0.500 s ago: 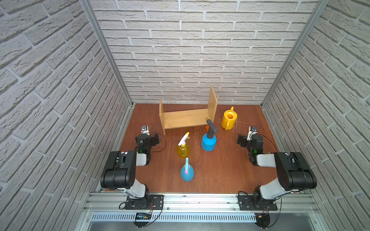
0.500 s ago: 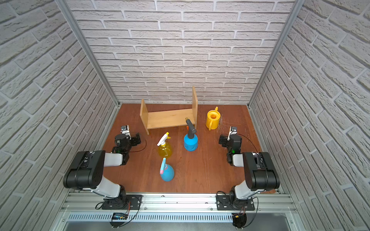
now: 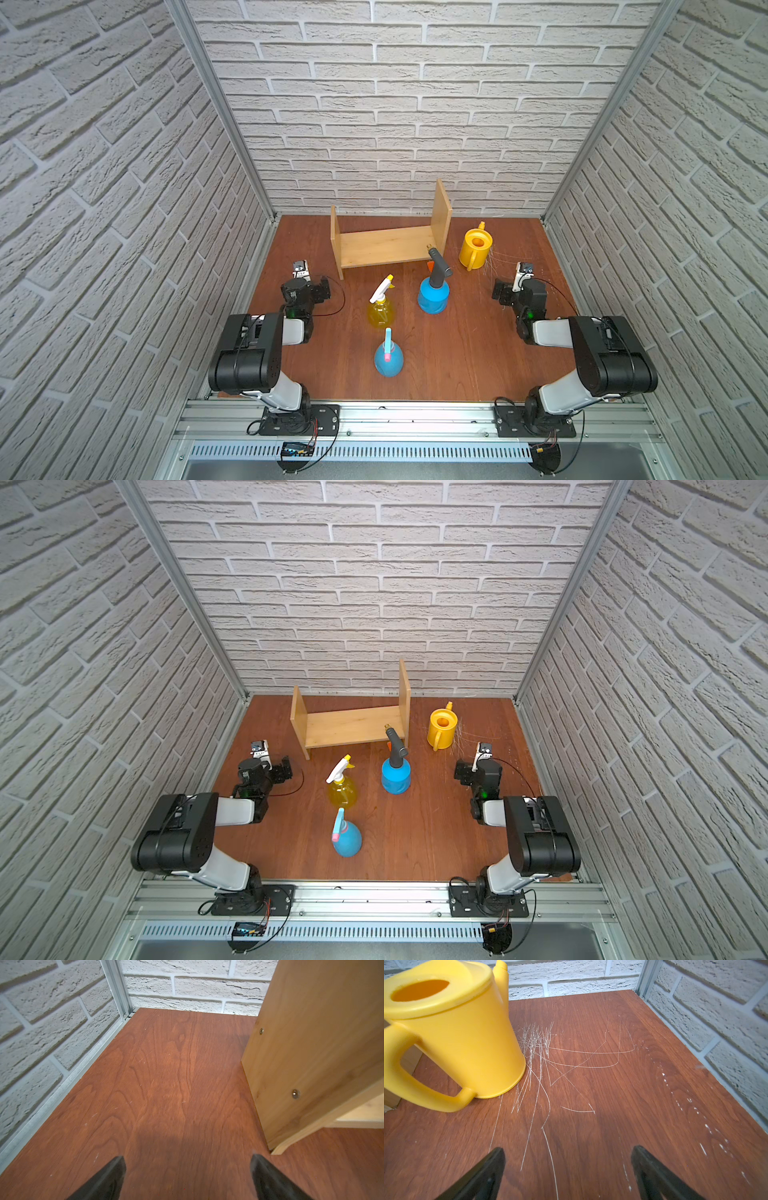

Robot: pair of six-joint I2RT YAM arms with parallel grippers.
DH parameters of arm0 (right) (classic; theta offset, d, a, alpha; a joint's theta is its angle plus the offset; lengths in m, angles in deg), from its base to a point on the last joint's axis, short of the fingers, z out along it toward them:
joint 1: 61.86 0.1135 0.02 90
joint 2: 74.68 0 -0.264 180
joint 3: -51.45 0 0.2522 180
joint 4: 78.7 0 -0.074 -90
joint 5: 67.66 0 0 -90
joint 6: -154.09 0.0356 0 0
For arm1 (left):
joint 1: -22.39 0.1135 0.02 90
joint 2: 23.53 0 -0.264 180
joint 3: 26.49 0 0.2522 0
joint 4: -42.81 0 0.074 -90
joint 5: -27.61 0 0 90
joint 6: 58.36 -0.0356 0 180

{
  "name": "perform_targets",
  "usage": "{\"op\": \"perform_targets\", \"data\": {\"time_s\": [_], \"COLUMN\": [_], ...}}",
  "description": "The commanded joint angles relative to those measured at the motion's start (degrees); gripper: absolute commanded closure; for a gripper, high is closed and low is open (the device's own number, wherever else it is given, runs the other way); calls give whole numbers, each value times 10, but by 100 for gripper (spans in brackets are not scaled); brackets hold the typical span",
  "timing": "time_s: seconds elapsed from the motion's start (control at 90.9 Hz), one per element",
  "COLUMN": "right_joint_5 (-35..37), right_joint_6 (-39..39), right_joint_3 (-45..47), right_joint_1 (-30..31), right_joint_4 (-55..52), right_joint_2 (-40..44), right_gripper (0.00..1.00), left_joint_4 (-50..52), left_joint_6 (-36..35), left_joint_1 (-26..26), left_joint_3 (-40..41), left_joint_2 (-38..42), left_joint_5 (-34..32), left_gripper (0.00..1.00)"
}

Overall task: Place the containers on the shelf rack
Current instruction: 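Pick up a container from the center of the board.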

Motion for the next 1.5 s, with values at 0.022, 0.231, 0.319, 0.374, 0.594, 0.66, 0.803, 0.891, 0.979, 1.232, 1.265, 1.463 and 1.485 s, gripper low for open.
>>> {"op": "perform_targets", "data": {"time_s": [0.022,0.231,0.319,0.374,0.594,0.66,0.803,0.891,0.979,1.232,1.265,1.463,1.485], "right_joint_5": [-3,-49,-82,-110,-137,-129,-180,-280,-354,-333,-309,-173,-161], "right_joint_6": [-10,-23,-34,-48,18,72,170,228,288,162,139,43,43], "right_joint_3": [-9,-34,-97,-104,-110,-131,-158,-163,-167,-232,-238,-265,-268], "right_joint_1": [3,0,1,1,2,2,2,2,4,156,185,300,304], "right_joint_4": [19,-27,-209,-259,-373,-430,-505,-483,-447,-558,-580,-662,-667], "right_joint_2": [10,39,110,167,374,420,482,493,495,497,494,454,445], "right_gripper": [1,1,1,1,1,1,1,1,1,1,1,1,1], "left_joint_4": [-16,137,240,311,568,616,607,592,591,604,604,571,571], "left_joint_6": [3,9,2,-3,173,254,313,358,395,320,297,282,290], "left_joint_1": [4,1,-7,-18,-18,-18,-17,-17,-26,-287,-328,-405,-405], "left_joint_3": [-3,-56,-79,-91,-146,-155,-165,-183,-218,-336,-353,-401,-405], "left_joint_2": [1,57,136,200,400,443,514,520,498,382,362,269,263], "left_joint_5": [6,-10,-11,-25,-99,-106,-17,53,131,84,65,29,26], "left_gripper": [2,2,2,2,2,2,2,2,2,2,2,2,2]}}
